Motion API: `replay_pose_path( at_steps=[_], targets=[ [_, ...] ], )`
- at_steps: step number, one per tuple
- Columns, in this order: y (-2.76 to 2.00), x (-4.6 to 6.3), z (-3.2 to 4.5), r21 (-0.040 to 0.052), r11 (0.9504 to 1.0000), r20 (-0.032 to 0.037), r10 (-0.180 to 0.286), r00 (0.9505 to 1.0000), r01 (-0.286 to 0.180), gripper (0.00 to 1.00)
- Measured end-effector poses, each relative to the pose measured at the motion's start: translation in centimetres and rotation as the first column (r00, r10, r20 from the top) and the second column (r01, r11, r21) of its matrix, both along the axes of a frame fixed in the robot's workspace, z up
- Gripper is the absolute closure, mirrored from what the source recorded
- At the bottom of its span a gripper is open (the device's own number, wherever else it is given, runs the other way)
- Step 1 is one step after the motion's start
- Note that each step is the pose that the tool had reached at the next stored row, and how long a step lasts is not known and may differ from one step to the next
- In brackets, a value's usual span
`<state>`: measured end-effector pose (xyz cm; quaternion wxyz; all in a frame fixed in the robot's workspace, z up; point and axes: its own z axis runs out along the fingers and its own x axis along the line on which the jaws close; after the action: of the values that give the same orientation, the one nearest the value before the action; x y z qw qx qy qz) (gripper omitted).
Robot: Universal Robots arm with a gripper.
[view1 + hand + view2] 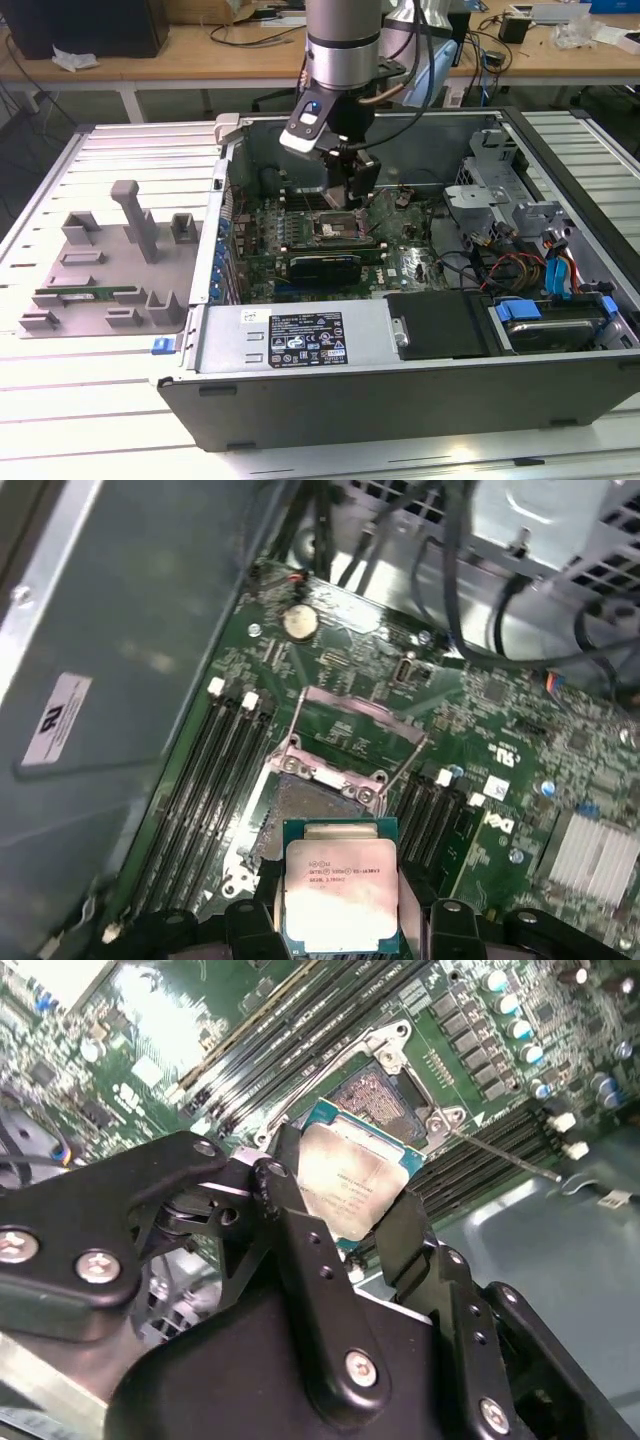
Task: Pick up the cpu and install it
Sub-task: 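Place the cpu into insertion slot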
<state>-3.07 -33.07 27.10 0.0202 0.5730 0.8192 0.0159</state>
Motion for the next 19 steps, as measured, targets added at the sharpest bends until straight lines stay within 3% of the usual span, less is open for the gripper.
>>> replay_pose_path(
  at_steps=[5, 8, 11, 13, 19],
  targets=[
    [0.00, 0.00, -0.04, 0.0000, 0.9953, 0.0000, -0.096, 0.9953, 0.096, 0.46],
    [0.00, 0.00, -0.07, 0.0000, 0.9872, 0.0000, -0.159, 0.9872, 0.159, 0.46],
    [0.00, 0.00, -0.11, 0.0000, 0.9720, 0.0000, -0.235, 0.9720, 0.235, 0.46],
    [0.00, 0.00, -0.14, -0.0002, 0.9573, 0.0000, -0.289, 0.9573, 0.289, 0.46],
    [0.00, -0.02, -0.36, 0.0000, 0.9567, 0.0000, -0.291, 0.9567, 0.291, 0.46]
  ],
)
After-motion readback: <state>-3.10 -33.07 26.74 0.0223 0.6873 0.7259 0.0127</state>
